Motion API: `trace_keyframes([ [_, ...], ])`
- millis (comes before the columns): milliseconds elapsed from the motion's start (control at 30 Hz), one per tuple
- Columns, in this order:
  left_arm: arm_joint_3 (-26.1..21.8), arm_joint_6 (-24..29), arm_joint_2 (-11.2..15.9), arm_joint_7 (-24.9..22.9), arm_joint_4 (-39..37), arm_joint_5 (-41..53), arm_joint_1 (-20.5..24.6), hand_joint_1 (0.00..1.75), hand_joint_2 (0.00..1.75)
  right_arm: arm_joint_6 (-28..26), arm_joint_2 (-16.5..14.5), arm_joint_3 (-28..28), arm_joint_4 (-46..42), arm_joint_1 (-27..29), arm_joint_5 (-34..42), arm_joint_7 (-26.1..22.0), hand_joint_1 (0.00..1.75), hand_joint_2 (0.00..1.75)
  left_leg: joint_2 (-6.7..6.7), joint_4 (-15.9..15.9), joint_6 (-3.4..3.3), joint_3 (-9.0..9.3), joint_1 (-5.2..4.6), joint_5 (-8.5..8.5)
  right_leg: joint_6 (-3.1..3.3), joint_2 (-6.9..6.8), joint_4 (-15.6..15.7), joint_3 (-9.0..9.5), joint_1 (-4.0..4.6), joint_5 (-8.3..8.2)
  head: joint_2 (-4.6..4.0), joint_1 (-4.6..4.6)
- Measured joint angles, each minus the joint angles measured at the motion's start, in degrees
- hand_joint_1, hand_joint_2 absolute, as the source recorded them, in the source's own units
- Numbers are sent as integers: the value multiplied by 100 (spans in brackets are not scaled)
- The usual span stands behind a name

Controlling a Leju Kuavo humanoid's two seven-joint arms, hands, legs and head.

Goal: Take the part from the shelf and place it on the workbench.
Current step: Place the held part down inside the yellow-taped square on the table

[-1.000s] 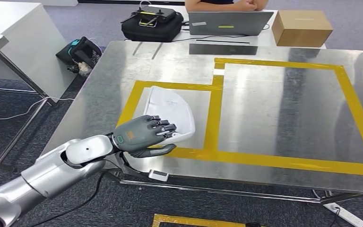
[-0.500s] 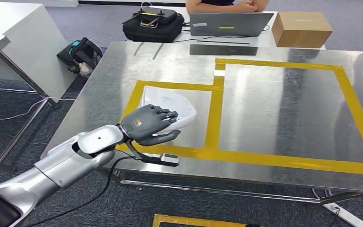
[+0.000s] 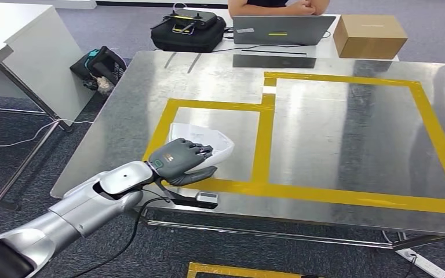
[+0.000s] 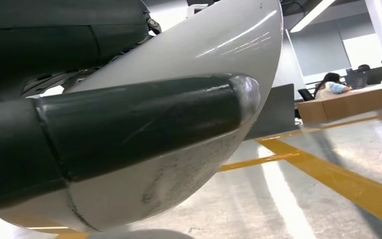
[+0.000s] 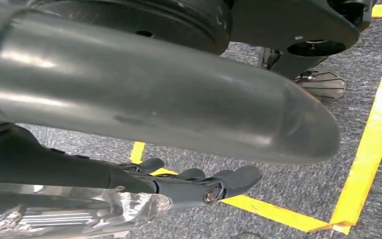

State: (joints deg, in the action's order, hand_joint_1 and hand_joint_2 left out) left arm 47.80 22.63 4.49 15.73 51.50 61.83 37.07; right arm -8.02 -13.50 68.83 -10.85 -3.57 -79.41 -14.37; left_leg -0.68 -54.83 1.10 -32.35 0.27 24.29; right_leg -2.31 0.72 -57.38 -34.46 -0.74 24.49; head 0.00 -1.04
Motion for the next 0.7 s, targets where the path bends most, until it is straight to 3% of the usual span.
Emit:
trace_keyframes([
  [600,133,357,-354,-26,-965,270,-105,175,0,-87,-78,0,16,7,2,132,0,0,0,-6,-1,10,-1,-3,-7,-2,1,15,-1,-8,0,1],
  [700,150,363,-374,-32,-1005,285,-105,44,131,-88,-80,0,16,8,3,136,0,0,0,-9,-2,10,-1,-3,-8,-2,1,16,-1,-8,0,1],
])
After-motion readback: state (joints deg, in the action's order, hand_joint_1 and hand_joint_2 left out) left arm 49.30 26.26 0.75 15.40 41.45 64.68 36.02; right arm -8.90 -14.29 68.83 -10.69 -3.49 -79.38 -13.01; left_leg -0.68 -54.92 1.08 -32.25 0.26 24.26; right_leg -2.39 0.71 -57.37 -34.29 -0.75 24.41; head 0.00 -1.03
